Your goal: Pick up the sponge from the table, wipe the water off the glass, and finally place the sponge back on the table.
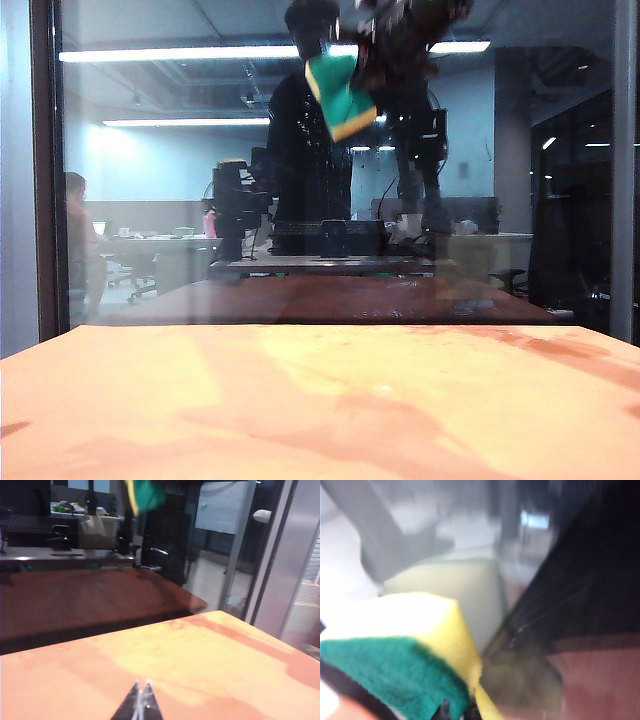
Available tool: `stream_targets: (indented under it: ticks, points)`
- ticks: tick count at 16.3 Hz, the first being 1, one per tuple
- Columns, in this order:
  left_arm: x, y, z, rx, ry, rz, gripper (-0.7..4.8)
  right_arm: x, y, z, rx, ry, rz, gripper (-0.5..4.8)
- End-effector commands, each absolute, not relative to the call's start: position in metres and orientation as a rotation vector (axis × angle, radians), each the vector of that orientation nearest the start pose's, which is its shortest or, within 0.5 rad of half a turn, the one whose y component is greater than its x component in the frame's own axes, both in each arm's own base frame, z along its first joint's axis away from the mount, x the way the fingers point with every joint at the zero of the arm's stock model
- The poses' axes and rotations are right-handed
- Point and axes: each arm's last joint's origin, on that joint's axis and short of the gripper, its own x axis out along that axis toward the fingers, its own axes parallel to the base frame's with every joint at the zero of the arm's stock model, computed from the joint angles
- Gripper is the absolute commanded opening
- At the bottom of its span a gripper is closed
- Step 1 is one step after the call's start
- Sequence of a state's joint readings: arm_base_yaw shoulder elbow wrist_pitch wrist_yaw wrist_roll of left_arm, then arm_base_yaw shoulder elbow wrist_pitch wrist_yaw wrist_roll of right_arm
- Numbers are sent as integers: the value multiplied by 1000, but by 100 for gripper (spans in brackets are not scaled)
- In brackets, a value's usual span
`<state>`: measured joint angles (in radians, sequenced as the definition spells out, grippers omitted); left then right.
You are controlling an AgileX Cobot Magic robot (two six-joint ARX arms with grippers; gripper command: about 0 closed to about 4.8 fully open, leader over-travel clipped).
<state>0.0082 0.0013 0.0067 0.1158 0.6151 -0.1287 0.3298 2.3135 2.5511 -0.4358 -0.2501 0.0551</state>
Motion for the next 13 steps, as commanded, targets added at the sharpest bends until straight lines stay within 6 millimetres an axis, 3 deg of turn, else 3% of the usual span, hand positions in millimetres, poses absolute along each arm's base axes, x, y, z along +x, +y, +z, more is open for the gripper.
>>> stream_targets:
  ticks: [1,4,7,9,13]
  points:
    - [91,-16,178,-83,-91,-599,-6,478,176,418,53,116,563,-10]
    - [92,-16,178,-83,-89,-599,-6,477,190,410,47,149,585,-10]
    - [92,-16,177,-87,-78,-599,-6,484,206,386,33,211,606,-10]
    - [92,-16,177,-87,-79,-599,-6,500,213,346,17,321,562,-9]
    - [92,-16,177,-87,-79,-599,-6,512,218,288,-15,547,525,-9]
